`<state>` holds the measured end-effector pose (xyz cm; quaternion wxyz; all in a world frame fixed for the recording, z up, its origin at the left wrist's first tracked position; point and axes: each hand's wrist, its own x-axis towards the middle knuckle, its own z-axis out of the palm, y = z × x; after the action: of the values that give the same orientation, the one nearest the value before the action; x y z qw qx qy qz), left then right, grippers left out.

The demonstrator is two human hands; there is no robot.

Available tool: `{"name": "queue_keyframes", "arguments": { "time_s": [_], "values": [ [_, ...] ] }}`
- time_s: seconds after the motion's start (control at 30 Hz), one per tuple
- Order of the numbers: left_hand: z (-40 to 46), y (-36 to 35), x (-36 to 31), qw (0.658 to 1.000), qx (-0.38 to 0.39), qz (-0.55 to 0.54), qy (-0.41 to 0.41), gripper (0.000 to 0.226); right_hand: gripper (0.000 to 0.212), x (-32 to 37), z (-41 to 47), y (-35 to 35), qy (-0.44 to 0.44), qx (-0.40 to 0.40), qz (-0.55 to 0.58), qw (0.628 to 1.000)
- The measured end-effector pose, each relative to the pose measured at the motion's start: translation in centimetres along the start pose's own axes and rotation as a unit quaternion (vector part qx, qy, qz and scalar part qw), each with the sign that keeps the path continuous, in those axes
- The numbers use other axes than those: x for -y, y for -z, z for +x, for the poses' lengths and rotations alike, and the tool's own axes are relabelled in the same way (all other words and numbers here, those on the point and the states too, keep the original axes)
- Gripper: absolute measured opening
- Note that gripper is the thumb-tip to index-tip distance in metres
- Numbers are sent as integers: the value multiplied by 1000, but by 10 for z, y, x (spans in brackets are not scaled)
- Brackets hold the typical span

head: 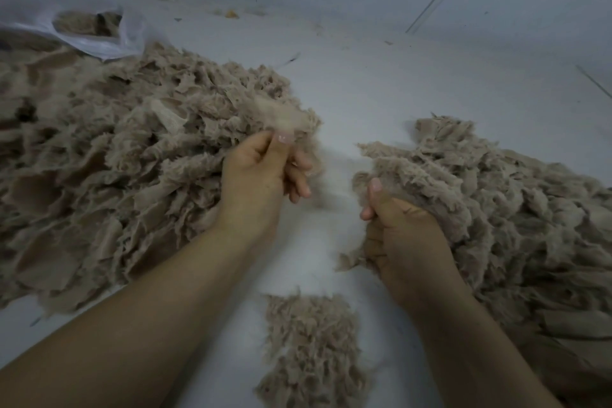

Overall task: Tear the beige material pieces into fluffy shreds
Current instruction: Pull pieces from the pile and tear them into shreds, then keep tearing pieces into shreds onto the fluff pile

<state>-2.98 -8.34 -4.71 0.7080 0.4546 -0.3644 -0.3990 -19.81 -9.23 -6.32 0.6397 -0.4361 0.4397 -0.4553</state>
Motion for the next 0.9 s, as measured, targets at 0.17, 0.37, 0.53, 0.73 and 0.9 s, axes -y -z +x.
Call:
{"name": "queue_keyframes", "arguments": {
  "time_s": [0.17,0.37,0.53,0.73,0.9],
  "values": [
    [-10,-2,9,923,266,276,39,17,47,0,2,0,-28,-24,37,999],
    [-20,-12,14,766,377,516,-66,14,49,3,1,-1,-42,-38,83,995],
    [-14,-8,4,795,405,452,2,13,53,3,4,-1,-30,-36,124,991],
    [-5,3,-14,784,452,420,62,17,51,6,3,-2,-50,-31,168,984],
    [3,13,-24,734,469,488,49,24,44,10,2,-4,-70,-24,203,976]
  ]
}}
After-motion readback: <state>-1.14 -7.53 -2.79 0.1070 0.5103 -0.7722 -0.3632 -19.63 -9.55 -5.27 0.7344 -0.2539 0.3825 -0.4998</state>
